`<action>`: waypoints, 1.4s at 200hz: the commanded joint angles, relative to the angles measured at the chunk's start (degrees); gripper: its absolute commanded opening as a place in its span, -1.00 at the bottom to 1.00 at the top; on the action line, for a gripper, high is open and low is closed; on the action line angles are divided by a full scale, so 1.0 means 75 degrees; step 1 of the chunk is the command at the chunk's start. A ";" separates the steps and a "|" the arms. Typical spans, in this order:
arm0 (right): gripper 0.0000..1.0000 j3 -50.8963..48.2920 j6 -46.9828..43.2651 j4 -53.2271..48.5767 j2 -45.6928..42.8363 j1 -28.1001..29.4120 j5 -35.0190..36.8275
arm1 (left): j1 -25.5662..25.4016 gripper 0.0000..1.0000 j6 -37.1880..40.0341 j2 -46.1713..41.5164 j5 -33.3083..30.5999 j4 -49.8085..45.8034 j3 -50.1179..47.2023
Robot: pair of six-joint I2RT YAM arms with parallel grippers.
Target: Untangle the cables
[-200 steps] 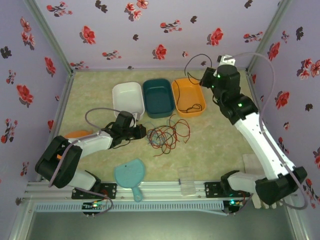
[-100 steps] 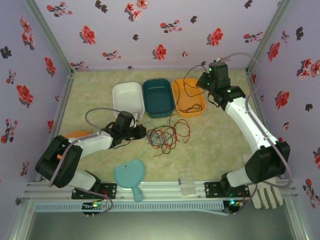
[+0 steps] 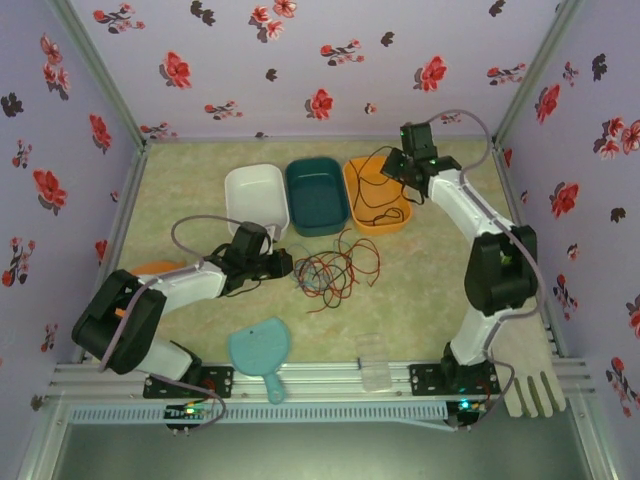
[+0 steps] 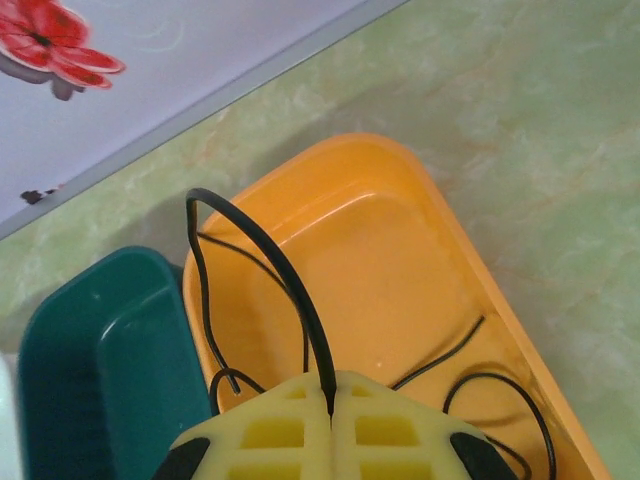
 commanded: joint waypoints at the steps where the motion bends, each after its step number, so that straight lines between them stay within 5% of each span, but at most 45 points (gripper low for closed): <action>1: -1.00 0.0577 0.0030 0.0060 0.0653 -0.0138 -0.0161 | -0.0022 -0.85 0.0137 0.0072 0.0098 0.0071 0.0134; 55: -0.93 0.1173 -0.0239 -0.0262 0.1712 -0.0160 0.0022 | -0.0023 -0.84 0.0056 0.0013 0.0114 0.0188 0.0070; 141: -0.81 0.0843 -0.0421 -0.0725 0.1665 -0.0140 -0.0006 | -0.0031 -0.77 0.0030 -0.0028 0.0119 0.0266 0.0040; 201: -0.31 0.0461 -0.0663 -0.0924 0.1050 -0.0125 0.0317 | -0.0031 -0.65 0.0019 -0.0173 0.0120 0.0259 0.0006; 248: -0.07 0.0149 -0.0953 -0.1125 0.0282 0.0006 0.0821 | -0.0031 -0.58 -0.0023 -0.0244 0.0121 0.0260 0.0003; 280: -0.06 -0.0385 -0.1145 -0.1184 -0.0433 0.0366 0.1108 | -0.0031 -0.35 -0.0022 -0.0309 0.0118 0.0200 0.0056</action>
